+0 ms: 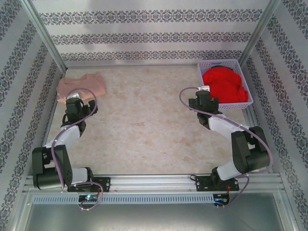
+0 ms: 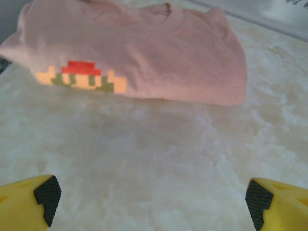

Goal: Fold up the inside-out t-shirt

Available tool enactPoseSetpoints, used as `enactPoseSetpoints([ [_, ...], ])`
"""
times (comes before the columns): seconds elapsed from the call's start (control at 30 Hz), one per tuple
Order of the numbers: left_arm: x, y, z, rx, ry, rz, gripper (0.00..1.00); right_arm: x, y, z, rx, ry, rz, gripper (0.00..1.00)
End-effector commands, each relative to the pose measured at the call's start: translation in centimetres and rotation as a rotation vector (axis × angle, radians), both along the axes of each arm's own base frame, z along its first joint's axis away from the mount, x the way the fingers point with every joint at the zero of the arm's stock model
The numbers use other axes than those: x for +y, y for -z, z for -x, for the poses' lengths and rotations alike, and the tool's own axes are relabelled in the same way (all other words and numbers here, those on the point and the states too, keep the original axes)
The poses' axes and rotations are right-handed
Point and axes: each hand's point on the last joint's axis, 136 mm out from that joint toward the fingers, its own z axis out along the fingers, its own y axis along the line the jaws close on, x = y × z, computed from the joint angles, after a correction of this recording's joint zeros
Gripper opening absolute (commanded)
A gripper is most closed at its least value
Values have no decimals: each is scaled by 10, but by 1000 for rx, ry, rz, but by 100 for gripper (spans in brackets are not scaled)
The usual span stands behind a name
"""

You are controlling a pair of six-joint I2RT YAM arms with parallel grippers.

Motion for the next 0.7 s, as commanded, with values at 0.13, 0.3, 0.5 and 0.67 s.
enactPoseSetpoints([
  [0.13, -12, -27, -27, -200, 97, -82, 100, -2, -44, -9, -228, -76, -86, 98],
  [0.3, -33, -12, -21, -103, 150, -112, 100, -11, -32, 9, -179, -73, -35, 98],
  [0.5, -51, 13, -15, -136, 184, -190, 100, -23, -7, 22, -236, -47, -73, 98],
  [0.67, -58, 31, -17, -149, 202, -217, 100, -24, -2, 26, -319, -78, -95, 98],
])
